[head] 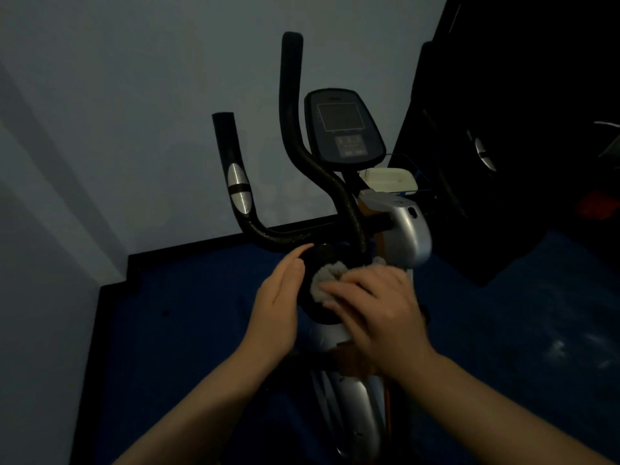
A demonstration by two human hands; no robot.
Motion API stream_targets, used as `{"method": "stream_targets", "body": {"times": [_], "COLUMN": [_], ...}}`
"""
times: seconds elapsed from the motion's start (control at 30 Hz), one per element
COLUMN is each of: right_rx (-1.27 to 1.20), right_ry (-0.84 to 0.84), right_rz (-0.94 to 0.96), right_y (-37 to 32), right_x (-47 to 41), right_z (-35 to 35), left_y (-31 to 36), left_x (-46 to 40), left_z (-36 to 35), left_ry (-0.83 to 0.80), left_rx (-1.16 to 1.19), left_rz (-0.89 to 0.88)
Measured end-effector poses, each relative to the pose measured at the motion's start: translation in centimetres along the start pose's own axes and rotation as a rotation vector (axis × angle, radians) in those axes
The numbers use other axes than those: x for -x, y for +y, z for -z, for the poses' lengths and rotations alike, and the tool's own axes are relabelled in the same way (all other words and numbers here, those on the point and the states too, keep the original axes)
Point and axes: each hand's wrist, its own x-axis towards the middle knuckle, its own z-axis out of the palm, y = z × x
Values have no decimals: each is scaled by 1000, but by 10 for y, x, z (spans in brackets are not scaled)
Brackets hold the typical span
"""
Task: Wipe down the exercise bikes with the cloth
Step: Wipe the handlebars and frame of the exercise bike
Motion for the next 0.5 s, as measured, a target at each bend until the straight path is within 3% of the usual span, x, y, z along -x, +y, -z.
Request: {"method": "stream_targets", "body": {"times": [0.27, 0.43, 0.5], "right_rx": [-178, -332, -295], "right_ry": [79, 15, 55], "right_rz": [-464, -287, -344], "right_y": [-43, -30, -27], "right_x": [-25, -3, -23], "right_z": [-33, -4, -8], "left_y": [1, 4, 5], "left_x": [9, 9, 11], "left_z": [-1, 0, -3], "left_ry": [129, 114, 137], "left_rx": [227, 232, 212], "left_rz": [148, 173, 173]}}
